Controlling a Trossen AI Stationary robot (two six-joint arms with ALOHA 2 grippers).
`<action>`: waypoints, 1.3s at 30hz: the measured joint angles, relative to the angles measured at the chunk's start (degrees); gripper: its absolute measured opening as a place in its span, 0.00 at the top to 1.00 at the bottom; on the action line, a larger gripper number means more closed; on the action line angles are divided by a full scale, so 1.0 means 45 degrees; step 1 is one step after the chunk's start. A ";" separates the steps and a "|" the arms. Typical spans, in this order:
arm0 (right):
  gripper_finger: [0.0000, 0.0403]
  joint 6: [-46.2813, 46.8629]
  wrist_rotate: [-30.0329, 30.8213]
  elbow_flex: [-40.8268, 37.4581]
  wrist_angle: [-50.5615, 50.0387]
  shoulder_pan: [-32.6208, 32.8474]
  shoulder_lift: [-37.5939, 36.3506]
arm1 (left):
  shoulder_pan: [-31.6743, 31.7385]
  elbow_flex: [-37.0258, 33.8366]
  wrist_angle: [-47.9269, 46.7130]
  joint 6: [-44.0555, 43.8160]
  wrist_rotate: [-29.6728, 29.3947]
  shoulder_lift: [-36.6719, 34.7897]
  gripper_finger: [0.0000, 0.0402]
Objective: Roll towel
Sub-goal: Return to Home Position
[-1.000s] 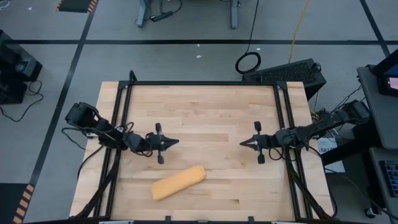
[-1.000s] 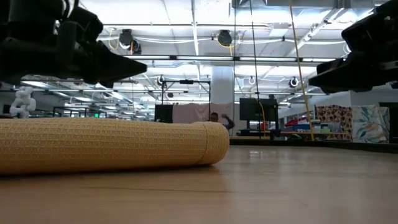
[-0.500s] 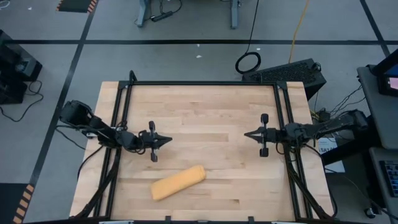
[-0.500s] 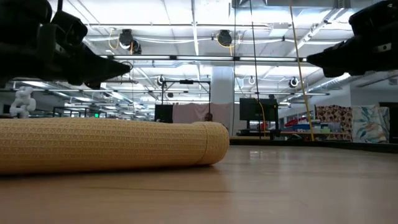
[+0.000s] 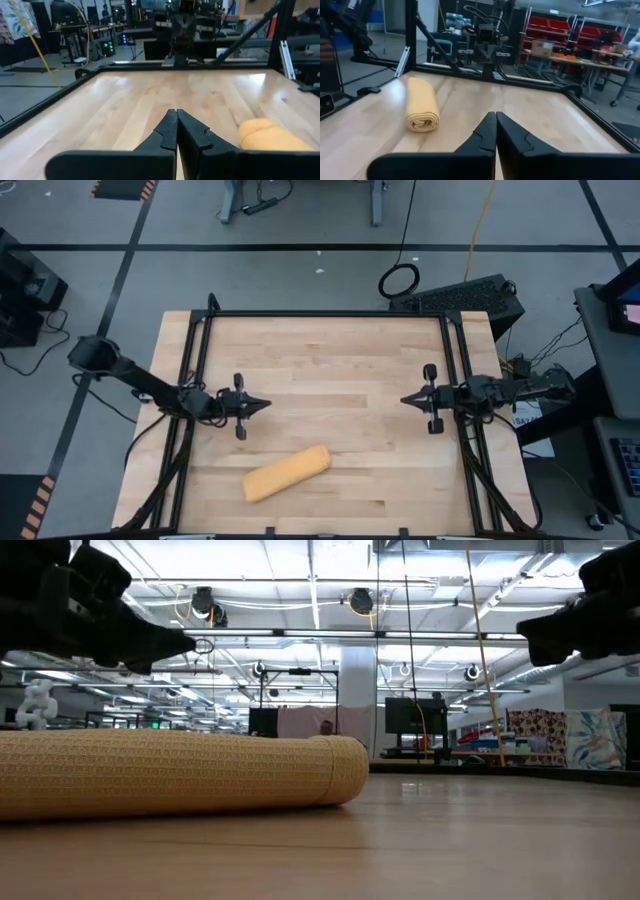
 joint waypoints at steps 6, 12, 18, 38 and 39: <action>1.00 -0.0560 -0.0041 0.0000 -0.0052 -0.0034 -0.0201 | -0.0063 0.0002 -0.2202 -0.0004 -0.0063 -0.1991 0.99; 1.00 -0.0778 0.0842 0.0000 0.0088 -0.0454 -0.0241 | -0.0097 0.0005 -0.4305 -0.0025 -0.0078 -0.4057 0.99; 1.00 -0.0783 0.0901 0.0000 0.0103 -0.0722 -0.0275 | -0.0400 0.0005 -0.6637 -0.0045 -0.0083 -0.6167 0.99; 1.00 0.0318 0.0531 0.0000 0.0033 -0.0821 -0.0270 | -0.1185 0.0000 -1.1811 0.0783 -0.0380 -1.1688 0.99; 1.00 0.0324 0.0527 0.0000 0.0033 -0.0821 -0.0270 | -0.1171 0.0000 -1.1966 0.0929 -0.0384 -1.1975 0.99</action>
